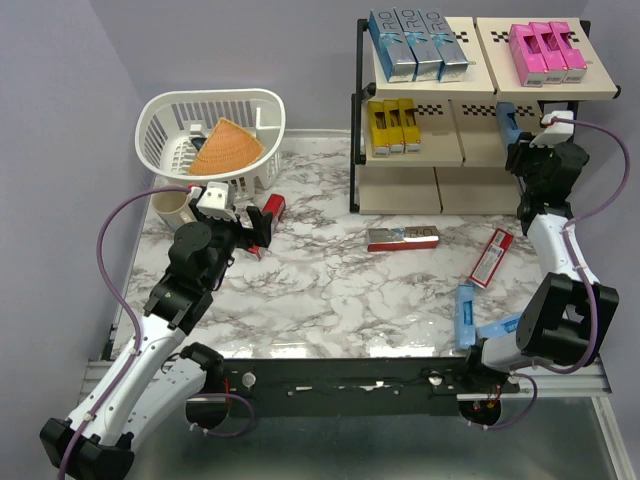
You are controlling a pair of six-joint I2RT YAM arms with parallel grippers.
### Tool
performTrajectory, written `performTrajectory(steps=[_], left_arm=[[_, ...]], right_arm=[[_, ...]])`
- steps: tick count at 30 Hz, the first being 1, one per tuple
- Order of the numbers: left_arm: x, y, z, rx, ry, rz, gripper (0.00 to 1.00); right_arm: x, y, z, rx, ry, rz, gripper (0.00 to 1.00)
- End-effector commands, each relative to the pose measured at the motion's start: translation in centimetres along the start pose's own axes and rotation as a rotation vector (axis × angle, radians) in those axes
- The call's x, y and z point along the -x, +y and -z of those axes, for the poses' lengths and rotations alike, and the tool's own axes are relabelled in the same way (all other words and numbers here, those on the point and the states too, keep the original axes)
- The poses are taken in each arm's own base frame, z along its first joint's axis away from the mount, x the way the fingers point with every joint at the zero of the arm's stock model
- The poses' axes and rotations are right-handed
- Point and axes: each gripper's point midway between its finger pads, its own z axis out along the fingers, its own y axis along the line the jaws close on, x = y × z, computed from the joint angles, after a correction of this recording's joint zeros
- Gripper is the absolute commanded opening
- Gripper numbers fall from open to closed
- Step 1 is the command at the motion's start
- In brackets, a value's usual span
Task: Place and organize the toothpastes onto the shelf
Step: Place the toothpaste on the shelf.
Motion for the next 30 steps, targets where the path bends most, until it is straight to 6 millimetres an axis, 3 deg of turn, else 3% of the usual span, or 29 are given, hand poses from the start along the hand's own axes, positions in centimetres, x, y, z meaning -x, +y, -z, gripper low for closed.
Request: performTrajectory(steps=[1,12,23,30], left_arm=[[0.3,-0.1,0.2,-0.013,-0.022,-0.006,0.99],[0.4,-0.1,0.2,-0.016,-0.023,-0.012,0.99],[0.0,-0.1,0.0,-0.014,-0.011,-0.012,0.99],[0.1,-0.1,0.0,-0.012,-0.011,-0.013,0.99]], right_arm=[[1.3,-3.2,-0.8,-0.069,-0.018,0.081,0.36],[3.0,-7.3,-0.7,-0.106,-0.042,0.123,0.39],[-0.2,-8.8,-1.9,-0.139,0.039,0.085,0.49],[-0.2,-10.1,-1.5,-0.205,0.030,0.079,0.60]])
